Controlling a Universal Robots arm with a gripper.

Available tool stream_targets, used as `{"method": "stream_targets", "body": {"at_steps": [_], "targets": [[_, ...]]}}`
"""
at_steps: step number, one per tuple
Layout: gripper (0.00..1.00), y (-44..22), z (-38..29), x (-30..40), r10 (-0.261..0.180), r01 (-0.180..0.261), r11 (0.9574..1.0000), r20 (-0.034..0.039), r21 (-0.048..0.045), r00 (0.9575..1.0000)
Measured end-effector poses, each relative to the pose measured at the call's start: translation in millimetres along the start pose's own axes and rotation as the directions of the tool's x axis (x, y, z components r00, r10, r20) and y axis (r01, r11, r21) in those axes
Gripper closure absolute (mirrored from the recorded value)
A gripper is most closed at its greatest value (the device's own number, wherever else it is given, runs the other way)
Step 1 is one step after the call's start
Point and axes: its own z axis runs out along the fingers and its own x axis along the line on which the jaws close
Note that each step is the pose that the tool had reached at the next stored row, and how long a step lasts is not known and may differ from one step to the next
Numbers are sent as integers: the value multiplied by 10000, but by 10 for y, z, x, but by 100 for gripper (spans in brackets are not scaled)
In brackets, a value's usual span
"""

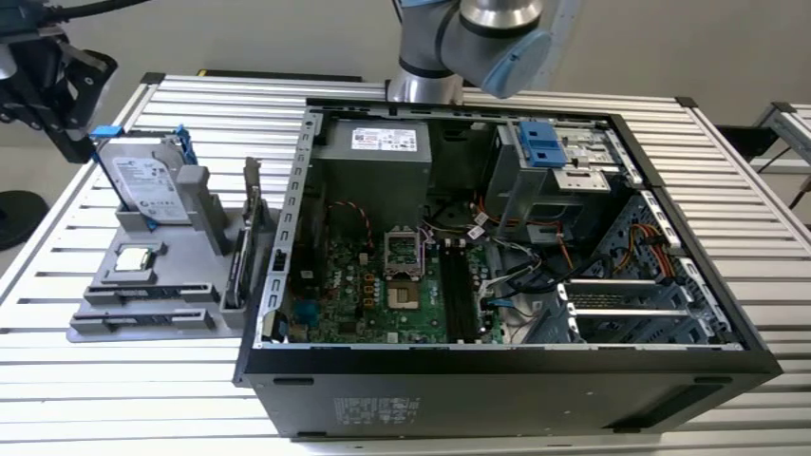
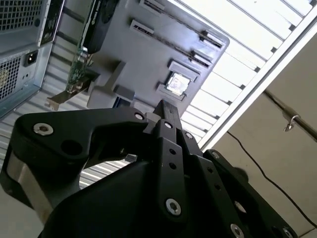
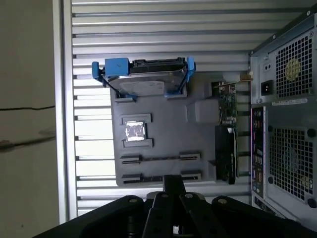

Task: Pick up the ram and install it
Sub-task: 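Reach for the ram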

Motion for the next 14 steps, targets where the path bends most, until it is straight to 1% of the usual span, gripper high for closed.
{"method": "stream_targets", "body": {"at_steps": [10, 14], "targets": [[100, -144, -7, -9, 1, -1, 10000, -19, 1, 10000], [100, -182, -9, -11, 1, -1, 10000, -22, 1, 10000]]}}
